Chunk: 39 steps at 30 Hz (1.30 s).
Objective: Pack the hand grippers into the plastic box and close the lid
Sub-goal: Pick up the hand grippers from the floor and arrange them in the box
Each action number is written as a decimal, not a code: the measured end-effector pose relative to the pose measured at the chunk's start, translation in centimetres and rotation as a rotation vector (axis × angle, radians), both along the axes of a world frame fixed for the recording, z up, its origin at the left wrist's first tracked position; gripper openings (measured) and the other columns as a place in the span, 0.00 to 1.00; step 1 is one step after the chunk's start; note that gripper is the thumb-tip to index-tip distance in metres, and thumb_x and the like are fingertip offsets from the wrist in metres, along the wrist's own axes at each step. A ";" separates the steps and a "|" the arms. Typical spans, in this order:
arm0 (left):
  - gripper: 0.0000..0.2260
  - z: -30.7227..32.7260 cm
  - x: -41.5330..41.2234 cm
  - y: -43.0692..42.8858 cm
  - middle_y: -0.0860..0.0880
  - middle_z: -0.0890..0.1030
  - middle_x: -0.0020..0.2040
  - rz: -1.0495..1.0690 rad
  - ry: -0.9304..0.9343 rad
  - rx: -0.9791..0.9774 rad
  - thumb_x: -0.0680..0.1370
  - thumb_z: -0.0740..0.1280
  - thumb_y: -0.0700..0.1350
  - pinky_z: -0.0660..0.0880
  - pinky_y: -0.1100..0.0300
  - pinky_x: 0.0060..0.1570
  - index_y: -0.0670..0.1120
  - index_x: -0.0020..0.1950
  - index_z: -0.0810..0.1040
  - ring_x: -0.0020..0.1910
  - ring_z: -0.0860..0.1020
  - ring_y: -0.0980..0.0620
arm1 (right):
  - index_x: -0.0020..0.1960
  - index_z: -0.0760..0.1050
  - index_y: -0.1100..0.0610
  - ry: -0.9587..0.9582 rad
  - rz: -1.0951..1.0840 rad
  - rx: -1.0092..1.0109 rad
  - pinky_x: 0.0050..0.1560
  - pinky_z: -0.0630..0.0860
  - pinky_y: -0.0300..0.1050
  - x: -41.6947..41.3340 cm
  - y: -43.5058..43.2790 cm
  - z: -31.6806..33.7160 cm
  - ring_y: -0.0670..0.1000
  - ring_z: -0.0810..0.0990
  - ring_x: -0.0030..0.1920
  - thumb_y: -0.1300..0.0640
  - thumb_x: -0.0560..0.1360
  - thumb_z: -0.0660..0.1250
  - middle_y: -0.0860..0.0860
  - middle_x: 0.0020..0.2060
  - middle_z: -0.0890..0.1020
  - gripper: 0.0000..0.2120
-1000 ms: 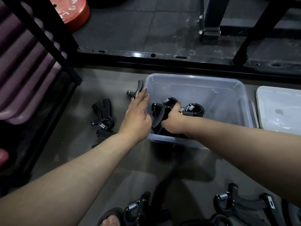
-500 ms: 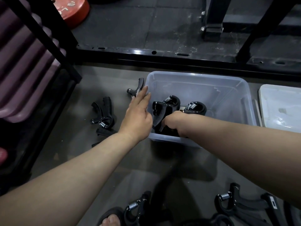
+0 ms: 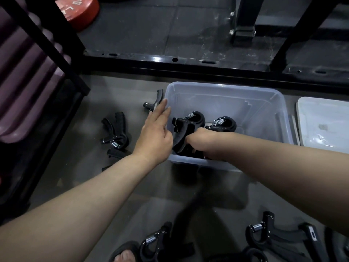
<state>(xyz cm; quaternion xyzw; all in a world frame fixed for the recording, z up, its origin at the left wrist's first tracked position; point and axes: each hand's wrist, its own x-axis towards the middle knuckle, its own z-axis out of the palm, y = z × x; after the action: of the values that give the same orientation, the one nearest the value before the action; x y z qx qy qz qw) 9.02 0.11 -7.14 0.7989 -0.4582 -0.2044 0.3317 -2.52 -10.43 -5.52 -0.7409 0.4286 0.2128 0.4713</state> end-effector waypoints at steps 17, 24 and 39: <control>0.21 4.0 -6.4 -5.6 0.48 0.68 0.67 -0.157 -0.119 0.384 0.73 0.61 0.44 0.67 0.51 0.64 0.48 0.67 0.69 0.65 0.69 0.44 | 0.51 0.77 0.55 0.175 -0.244 0.083 0.50 0.76 0.53 -8.9 -6.2 -2.0 0.57 0.78 0.52 0.59 0.69 0.71 0.56 0.50 0.79 0.12; 0.23 2.6 -3.5 -5.6 0.43 0.67 0.61 -0.233 -0.246 0.741 0.70 0.66 0.43 0.73 0.49 0.60 0.46 0.64 0.67 0.60 0.72 0.41 | 0.46 0.73 0.66 0.069 -0.200 -0.119 0.38 0.80 0.58 -8.0 -5.5 -4.9 0.65 0.83 0.44 0.66 0.74 0.58 0.65 0.42 0.81 0.06; 0.29 0.7 -3.7 -7.1 0.36 0.74 0.60 0.016 0.166 0.626 0.79 0.62 0.42 0.73 0.51 0.48 0.42 0.74 0.49 0.46 0.73 0.43 | 0.38 0.72 0.59 -0.251 -0.572 0.464 0.28 0.70 0.37 -2.0 0.2 1.8 0.55 0.76 0.25 0.64 0.69 0.58 0.58 0.29 0.75 0.06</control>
<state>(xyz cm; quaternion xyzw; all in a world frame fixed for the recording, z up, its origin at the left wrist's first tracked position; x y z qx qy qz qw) 5.31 -7.03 -6.39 0.8464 -0.3380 -0.3972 0.1076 -4.55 -10.18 -3.67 -0.4853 0.4976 0.0718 0.7154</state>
